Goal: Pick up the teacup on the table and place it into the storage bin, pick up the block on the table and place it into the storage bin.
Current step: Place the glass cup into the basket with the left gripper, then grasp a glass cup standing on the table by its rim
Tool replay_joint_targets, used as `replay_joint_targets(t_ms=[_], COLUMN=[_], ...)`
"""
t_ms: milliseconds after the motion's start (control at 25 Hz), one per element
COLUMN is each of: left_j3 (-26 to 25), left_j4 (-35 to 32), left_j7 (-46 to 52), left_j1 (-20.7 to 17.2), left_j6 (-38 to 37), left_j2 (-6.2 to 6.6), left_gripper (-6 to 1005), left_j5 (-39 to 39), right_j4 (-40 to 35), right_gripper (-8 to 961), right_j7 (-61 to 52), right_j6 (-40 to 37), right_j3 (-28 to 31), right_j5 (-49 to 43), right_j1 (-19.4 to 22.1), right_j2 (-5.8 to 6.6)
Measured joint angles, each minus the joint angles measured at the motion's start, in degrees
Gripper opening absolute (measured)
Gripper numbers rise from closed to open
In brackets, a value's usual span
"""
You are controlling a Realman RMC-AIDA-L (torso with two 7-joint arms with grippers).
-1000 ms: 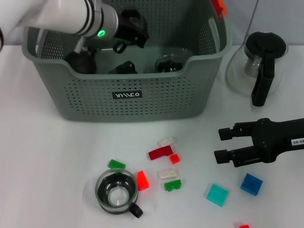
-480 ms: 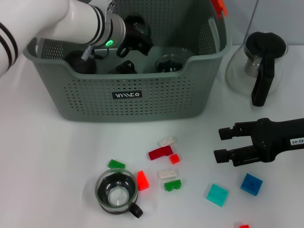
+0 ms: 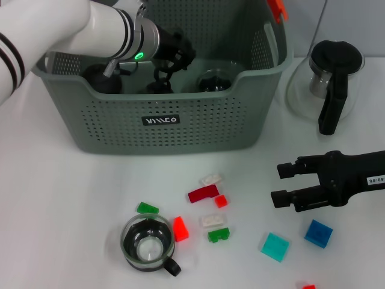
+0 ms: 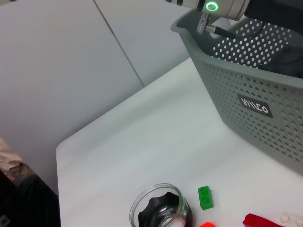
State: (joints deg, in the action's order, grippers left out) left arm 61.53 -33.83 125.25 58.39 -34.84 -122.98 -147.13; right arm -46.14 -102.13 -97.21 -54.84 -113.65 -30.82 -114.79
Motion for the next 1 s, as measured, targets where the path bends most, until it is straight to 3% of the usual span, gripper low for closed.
replay_joint_targets(t_ms=[120,320,560,760,920,1000], left_j3=[0.0,-0.4,-1.1,-5.9,-8.1,-8.1], left_j4=[-0.7,-4.1,-15.6,-31.6,-44.8,-49.9], left_j7=[0.1,0.5,4.2,6.4,-2.9,-8.8], left_j1=[-0.4,-1.7,-5.0,-8.7,-14.9,-17.4], left_j6=[0.4,-0.6,-8.0,-23.4,-47.2,-58.9], left_j2=[-0.15,-0.18,0.47,0.64,1.09,0.83], left_gripper=[226,453,657,739,805,838], left_j5=[0.0,0.0,0.1,6.6,24.0,28.3], right_j4=[0.0,0.1,0.2,0.2,0.2,0.2], right_gripper=[890,890,890,890,890,890], right_j7=[0.0,0.0,0.0,0.4,0.6,0.6], right_j6=[0.0,0.1,0.1,0.1,0.1,0.1], right_j3=[0.0,0.0,0.0,0.5,1.2,1.5], right_j5=[0.0,-0.1,-0.1,-0.1,-0.1,-0.1], right_j1=[0.0,0.0,0.1,0.1,0.1,0.1], right_j2=[0.00,0.04,0.30,0.45,0.54,0.58])
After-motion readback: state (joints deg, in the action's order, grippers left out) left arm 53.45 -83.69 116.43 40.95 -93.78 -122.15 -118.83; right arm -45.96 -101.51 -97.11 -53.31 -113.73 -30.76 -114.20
